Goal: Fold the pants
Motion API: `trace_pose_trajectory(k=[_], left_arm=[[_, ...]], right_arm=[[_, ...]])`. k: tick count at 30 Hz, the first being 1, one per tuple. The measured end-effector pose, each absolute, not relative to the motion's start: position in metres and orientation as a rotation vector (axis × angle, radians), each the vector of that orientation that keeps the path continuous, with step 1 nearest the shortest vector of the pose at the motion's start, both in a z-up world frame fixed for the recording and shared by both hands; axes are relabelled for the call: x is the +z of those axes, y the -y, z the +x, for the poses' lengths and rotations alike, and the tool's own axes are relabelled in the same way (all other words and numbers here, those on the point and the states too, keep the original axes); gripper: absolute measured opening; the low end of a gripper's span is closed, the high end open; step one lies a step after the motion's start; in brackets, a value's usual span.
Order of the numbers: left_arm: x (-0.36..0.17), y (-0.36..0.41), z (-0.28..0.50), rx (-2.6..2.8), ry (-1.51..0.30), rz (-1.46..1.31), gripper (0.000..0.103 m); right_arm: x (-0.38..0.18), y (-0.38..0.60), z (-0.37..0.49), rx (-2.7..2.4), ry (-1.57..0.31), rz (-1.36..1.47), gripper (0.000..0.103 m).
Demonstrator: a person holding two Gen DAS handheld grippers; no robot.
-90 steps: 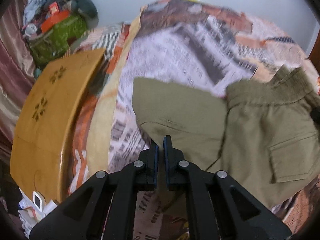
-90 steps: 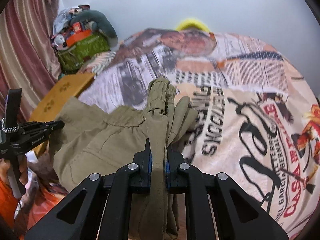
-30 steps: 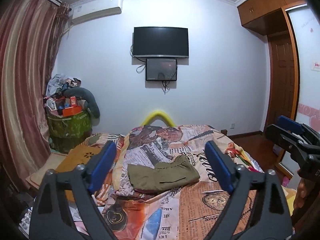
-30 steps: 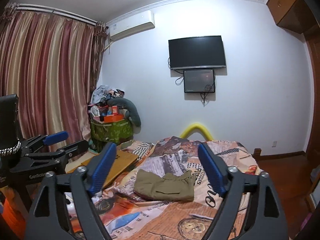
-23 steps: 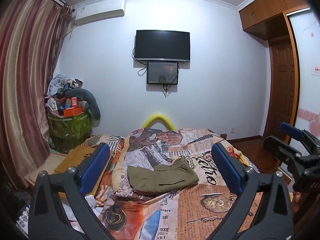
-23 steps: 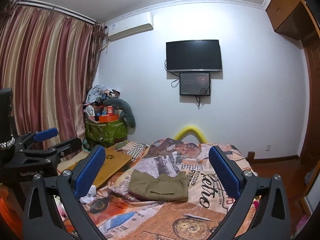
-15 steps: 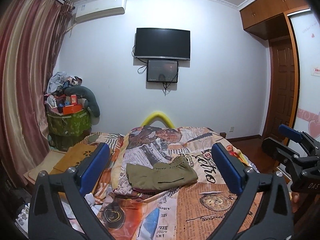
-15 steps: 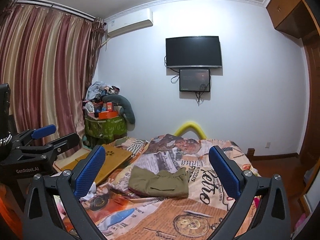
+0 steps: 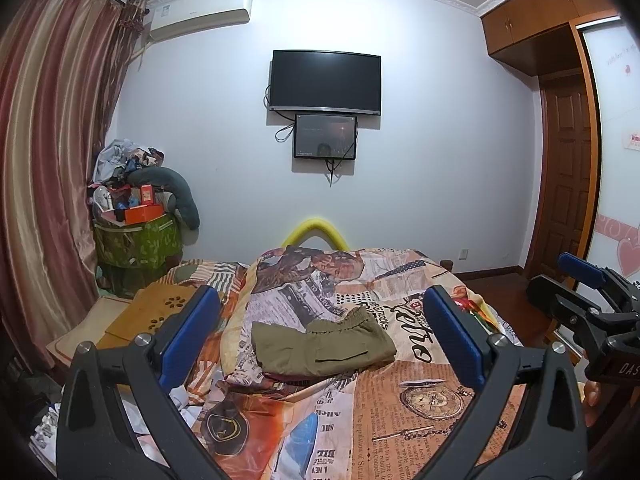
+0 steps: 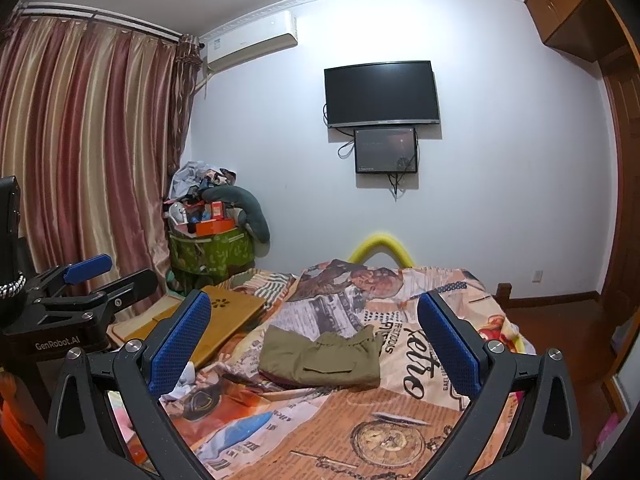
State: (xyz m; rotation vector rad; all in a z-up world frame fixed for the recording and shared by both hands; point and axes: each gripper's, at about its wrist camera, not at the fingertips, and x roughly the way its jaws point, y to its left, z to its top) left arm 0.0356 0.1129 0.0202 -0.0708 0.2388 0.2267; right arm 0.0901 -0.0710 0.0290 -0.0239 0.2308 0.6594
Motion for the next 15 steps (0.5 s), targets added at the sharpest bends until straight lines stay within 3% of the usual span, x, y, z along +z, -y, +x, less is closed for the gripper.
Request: trace_pose_trajectory(k=[15], left_arm=[[0.0153, -0.1131, 0.0403, 0.220, -0.244, -0.066, 0.103]], right_arm=[[0.0303, 0.0733, 0.0905, 0.659, -0.237, -0.017, 0.103]])
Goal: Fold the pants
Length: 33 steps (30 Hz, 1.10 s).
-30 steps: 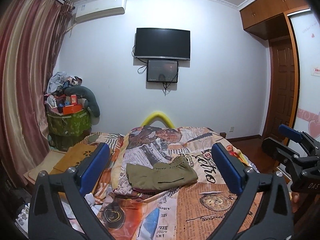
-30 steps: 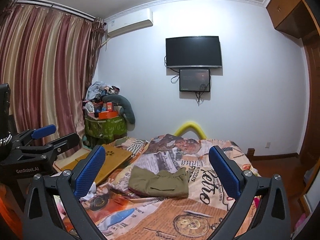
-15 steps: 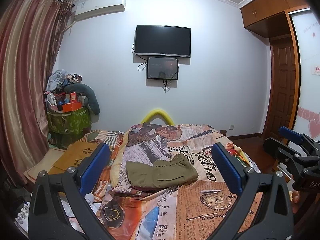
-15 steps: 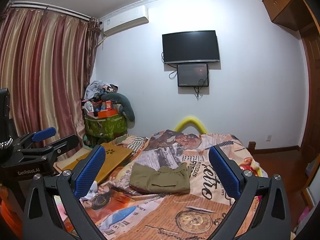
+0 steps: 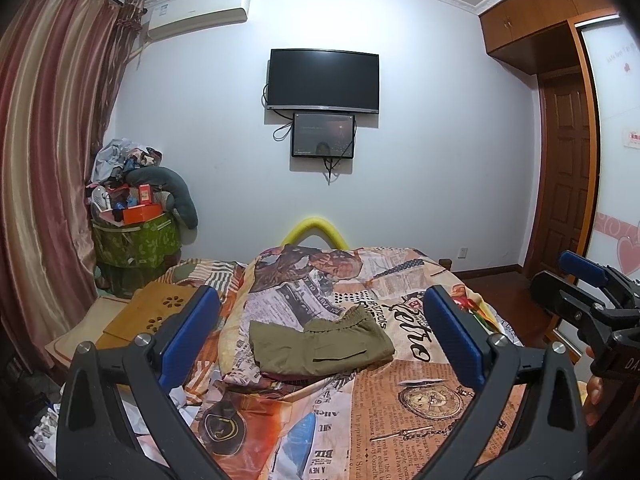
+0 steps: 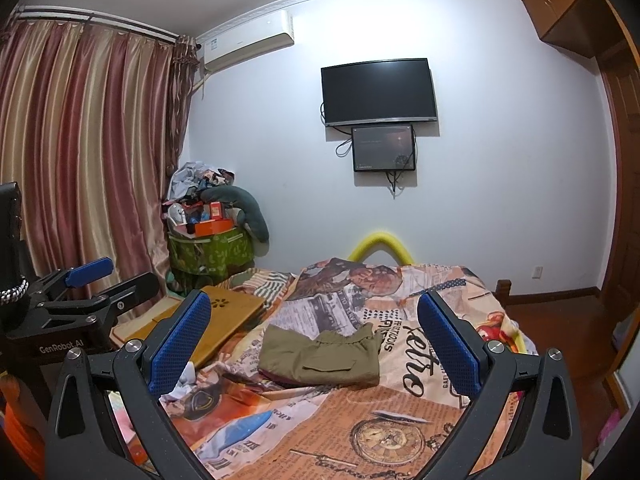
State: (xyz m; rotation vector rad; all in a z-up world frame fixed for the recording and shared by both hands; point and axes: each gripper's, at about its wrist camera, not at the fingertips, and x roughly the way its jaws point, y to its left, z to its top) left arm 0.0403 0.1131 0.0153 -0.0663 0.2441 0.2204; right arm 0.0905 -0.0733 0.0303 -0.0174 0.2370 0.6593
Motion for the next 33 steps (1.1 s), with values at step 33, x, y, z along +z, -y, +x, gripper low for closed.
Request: trace_pose_trajectory(k=[33], left_arm=[[0.0129, -0.1033, 0.0405, 0.173, -0.263, -0.037, 0.103]], right_arm=[[0.0351, 0.0751, 0.0849, 0.661, -0.245, 0.019, 0.103]])
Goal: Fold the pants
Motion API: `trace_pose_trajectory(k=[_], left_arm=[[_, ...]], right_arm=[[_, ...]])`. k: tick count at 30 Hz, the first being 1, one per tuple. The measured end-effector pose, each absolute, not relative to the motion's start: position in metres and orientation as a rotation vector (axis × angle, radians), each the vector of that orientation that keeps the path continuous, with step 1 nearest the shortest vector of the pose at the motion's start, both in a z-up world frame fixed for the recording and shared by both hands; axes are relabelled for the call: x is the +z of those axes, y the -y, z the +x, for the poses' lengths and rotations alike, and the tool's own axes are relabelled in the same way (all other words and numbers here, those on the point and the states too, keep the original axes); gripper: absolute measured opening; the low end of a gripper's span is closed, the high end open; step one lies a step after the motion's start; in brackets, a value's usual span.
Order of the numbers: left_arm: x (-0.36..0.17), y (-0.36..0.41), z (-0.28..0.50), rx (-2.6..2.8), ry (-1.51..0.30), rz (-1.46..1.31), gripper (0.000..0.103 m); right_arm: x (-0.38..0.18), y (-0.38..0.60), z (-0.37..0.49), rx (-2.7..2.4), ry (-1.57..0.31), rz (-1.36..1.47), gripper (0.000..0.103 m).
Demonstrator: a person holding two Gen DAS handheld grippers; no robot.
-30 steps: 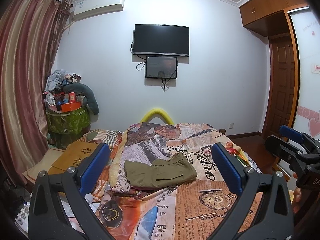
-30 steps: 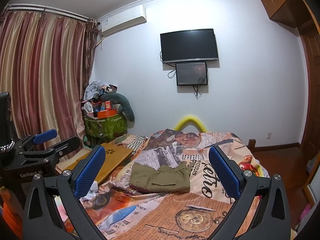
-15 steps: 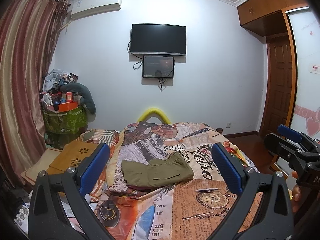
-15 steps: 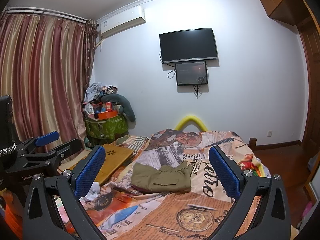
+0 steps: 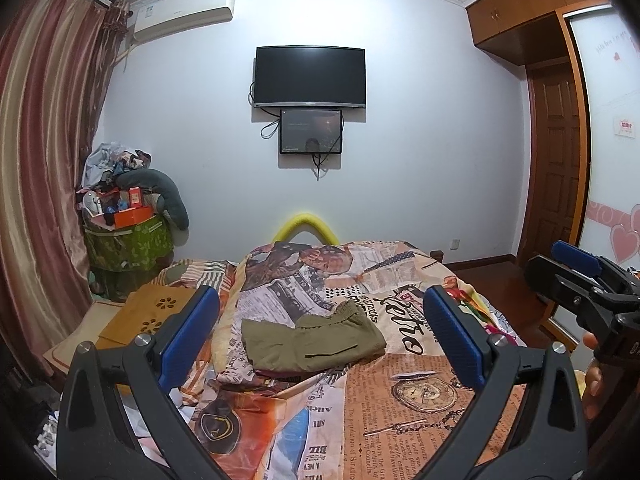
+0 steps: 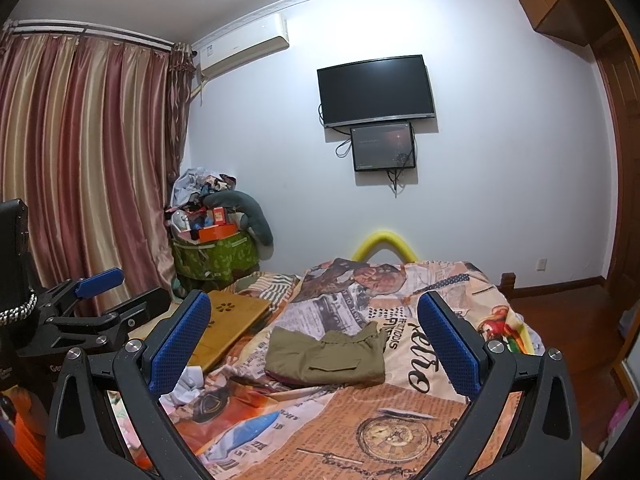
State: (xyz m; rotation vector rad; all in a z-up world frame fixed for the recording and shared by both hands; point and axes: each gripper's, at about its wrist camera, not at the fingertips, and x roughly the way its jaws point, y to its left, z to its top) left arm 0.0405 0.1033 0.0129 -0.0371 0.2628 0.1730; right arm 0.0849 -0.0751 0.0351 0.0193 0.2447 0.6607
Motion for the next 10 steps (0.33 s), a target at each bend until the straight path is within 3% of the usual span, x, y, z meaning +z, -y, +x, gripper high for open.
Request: trace_pose_trajectory(k=[10], left_arm=[[0.0132, -0.1044, 0.0407, 0.171, -0.265, -0.039, 0.103]], right_arm=[[0.0345, 0.0736, 0.0813, 0.658, -0.250, 0.023, 0.103]])
